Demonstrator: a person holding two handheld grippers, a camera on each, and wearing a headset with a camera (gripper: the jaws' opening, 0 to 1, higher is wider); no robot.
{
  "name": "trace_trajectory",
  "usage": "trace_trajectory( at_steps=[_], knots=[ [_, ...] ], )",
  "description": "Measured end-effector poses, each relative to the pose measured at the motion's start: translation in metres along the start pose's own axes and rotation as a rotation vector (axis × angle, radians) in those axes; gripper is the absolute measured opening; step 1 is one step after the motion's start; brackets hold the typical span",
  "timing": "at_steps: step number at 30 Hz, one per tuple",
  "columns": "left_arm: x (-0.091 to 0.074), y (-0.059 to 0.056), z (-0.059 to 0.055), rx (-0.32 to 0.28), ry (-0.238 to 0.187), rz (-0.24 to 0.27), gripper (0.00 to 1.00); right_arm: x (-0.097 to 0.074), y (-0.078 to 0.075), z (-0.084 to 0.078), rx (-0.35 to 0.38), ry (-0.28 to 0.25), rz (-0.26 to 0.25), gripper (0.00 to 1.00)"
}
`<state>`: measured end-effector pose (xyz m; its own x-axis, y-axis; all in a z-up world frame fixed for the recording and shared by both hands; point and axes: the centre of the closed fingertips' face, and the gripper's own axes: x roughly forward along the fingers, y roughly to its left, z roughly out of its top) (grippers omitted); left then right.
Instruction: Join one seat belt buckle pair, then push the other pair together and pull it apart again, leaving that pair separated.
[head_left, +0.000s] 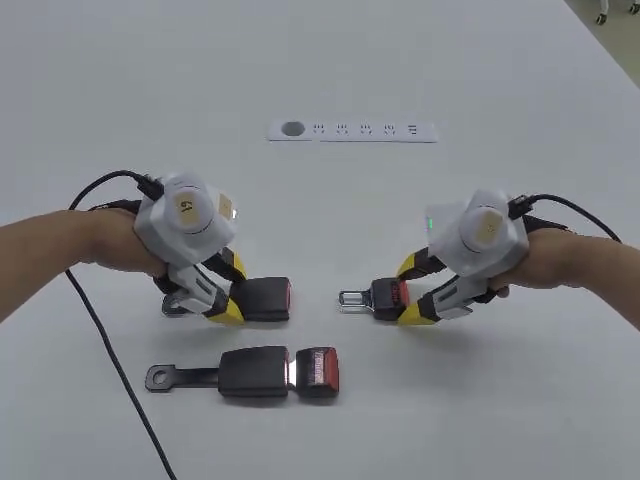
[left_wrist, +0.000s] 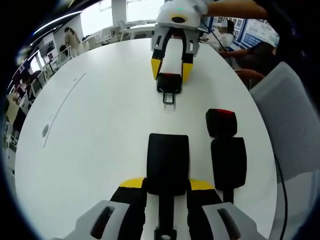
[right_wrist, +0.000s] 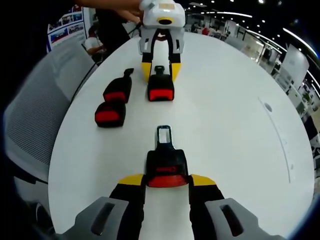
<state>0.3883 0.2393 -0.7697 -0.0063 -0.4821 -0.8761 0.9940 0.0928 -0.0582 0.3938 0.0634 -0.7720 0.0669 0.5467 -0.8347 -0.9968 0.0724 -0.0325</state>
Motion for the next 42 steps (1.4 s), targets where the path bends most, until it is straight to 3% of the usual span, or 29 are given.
trace_trajectory(
  at_steps=[7,35,42],
  knots=[
    [0.001,0.001,-0.002,0.022,0.014,-0.004,0.32,0.001,0.000,0.001,0.000,-0.003,0.005,0.30],
    [0.005,0.000,-0.003,-0.039,0.037,-0.018,0.30,0.004,0.001,0.006,0.002,-0.013,-0.004,0.29],
    [0.005,0.003,-0.005,-0.020,0.051,-0.019,0.30,0.007,0.000,0.010,-0.007,-0.012,-0.005,0.29]
  ],
)
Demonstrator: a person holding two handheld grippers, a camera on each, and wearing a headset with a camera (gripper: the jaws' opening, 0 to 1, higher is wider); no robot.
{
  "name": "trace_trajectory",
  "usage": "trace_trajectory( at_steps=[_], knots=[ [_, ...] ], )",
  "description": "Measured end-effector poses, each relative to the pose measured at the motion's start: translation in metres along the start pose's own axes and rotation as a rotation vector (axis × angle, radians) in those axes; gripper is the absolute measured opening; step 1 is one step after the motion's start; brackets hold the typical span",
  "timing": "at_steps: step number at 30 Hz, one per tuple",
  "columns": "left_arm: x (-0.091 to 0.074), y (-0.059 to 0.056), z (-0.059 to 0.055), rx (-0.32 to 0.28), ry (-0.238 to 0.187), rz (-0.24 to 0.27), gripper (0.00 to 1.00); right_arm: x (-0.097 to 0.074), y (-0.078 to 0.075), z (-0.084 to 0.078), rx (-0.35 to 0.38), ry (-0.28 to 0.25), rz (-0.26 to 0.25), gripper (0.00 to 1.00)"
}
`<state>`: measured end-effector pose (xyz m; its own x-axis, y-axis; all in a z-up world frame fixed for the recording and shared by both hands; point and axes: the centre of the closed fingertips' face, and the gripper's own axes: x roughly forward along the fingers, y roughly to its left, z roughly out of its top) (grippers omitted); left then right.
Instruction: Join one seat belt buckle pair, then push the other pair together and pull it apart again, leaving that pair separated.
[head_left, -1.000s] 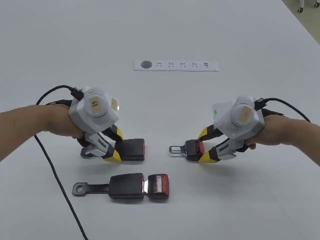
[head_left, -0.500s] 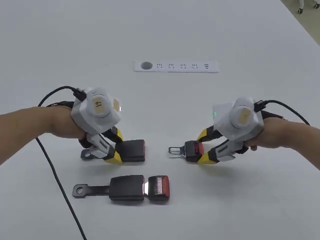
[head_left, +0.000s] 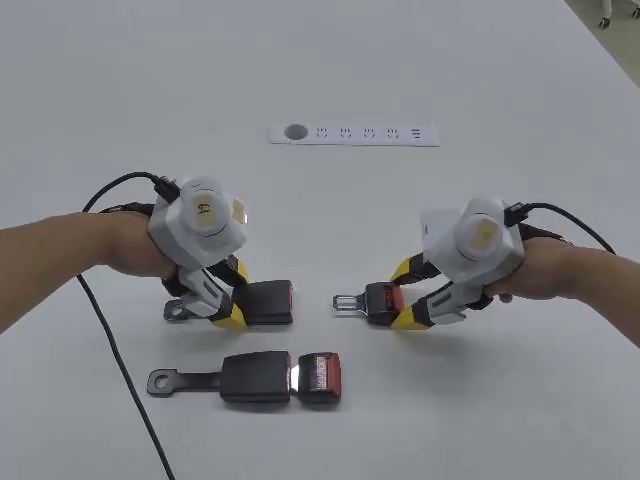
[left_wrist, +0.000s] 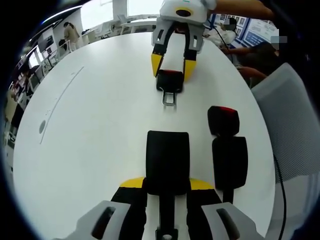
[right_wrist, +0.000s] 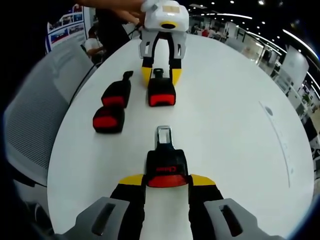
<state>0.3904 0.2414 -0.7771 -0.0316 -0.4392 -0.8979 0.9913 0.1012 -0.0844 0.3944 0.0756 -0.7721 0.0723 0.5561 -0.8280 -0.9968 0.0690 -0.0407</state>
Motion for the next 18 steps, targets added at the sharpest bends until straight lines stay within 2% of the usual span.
trace_trajectory(
  at_steps=[18],
  knots=[
    [0.001,-0.001,-0.002,0.020,0.019,0.000,0.30,0.009,0.005,0.014,-0.015,0.001,-0.005,0.29]
  ],
)
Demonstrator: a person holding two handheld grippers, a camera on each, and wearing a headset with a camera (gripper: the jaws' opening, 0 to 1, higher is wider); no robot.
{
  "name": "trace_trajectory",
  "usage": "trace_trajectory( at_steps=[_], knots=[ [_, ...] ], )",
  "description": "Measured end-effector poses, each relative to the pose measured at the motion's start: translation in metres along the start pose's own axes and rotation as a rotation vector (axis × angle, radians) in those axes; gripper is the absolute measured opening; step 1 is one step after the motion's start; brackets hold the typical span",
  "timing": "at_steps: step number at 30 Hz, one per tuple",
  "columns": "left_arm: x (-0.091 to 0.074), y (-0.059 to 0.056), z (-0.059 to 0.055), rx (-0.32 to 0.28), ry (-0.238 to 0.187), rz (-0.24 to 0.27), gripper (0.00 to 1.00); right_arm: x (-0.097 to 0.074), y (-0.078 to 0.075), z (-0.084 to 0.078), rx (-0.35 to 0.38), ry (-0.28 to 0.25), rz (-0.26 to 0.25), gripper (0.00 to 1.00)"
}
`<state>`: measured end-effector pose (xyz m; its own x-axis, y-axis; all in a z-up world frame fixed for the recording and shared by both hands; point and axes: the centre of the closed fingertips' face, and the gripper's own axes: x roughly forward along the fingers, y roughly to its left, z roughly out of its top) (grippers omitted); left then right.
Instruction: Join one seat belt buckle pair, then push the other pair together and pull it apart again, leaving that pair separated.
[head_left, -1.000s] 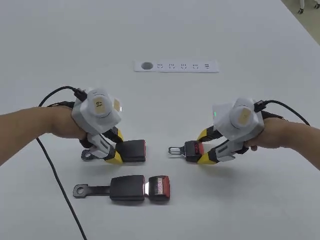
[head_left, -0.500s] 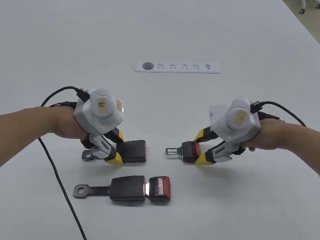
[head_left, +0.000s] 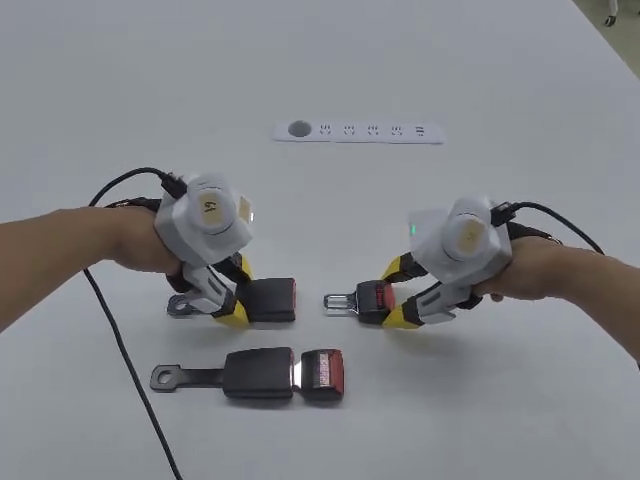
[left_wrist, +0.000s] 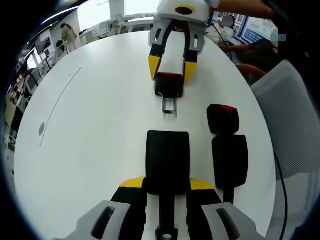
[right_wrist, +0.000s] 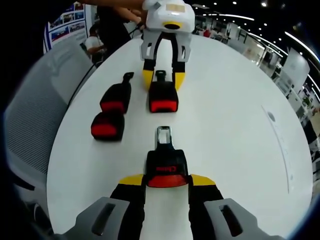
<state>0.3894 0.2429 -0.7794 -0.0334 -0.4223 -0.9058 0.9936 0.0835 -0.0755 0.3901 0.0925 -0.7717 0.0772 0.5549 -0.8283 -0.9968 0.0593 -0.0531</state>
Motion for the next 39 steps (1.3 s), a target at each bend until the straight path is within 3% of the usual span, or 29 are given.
trace_trajectory(
  at_steps=[39],
  knots=[
    [0.000,-0.002,0.004,-0.015,-0.004,0.005,0.31,0.018,0.001,0.032,0.006,-0.030,0.008,0.30]
  ],
)
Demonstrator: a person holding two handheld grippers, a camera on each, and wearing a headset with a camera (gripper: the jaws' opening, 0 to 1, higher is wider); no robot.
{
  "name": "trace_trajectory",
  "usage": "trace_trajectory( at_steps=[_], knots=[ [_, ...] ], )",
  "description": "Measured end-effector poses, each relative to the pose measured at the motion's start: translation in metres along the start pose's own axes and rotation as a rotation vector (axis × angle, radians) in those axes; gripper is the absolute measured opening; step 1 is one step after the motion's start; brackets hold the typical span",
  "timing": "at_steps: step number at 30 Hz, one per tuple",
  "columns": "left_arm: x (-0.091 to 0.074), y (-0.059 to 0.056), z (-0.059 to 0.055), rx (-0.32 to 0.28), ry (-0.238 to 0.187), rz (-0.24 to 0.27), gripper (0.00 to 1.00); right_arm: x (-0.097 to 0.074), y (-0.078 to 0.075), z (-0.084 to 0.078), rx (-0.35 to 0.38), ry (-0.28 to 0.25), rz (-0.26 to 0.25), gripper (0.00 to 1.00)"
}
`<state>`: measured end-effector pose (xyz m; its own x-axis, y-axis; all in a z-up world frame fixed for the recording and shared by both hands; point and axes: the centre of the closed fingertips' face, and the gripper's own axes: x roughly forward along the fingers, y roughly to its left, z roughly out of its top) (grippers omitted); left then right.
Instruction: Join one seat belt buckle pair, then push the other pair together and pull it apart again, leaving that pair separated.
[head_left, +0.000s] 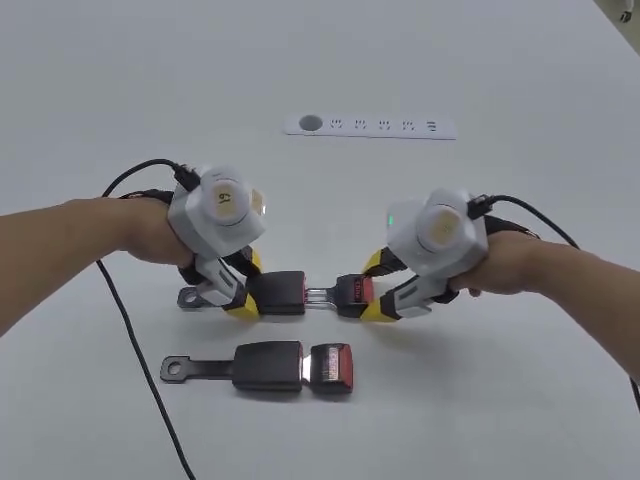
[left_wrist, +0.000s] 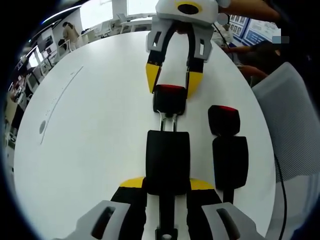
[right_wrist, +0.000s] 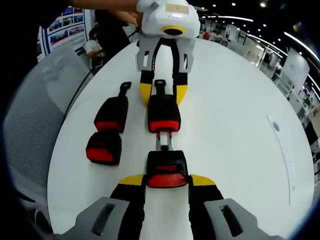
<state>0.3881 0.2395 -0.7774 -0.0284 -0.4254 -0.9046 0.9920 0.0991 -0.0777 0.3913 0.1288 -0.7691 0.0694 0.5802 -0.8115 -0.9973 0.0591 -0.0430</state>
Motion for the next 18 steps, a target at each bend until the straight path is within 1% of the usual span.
trace_trajectory(
  at_steps=[3,14,18],
  knots=[
    [-0.0002,-0.0011,0.0011,0.005,0.002,-0.001,0.31,0.0018,-0.0004,0.0016,0.004,-0.003,0.001,0.30],
    [0.0008,0.0002,-0.0004,0.018,0.006,-0.004,0.31,0.0061,0.0009,0.0057,0.009,-0.012,-0.003,0.30],
    [0.0003,-0.0012,0.0003,0.018,0.000,0.000,0.31,0.0076,0.0003,0.0073,0.008,-0.017,-0.003,0.30]
  ],
)
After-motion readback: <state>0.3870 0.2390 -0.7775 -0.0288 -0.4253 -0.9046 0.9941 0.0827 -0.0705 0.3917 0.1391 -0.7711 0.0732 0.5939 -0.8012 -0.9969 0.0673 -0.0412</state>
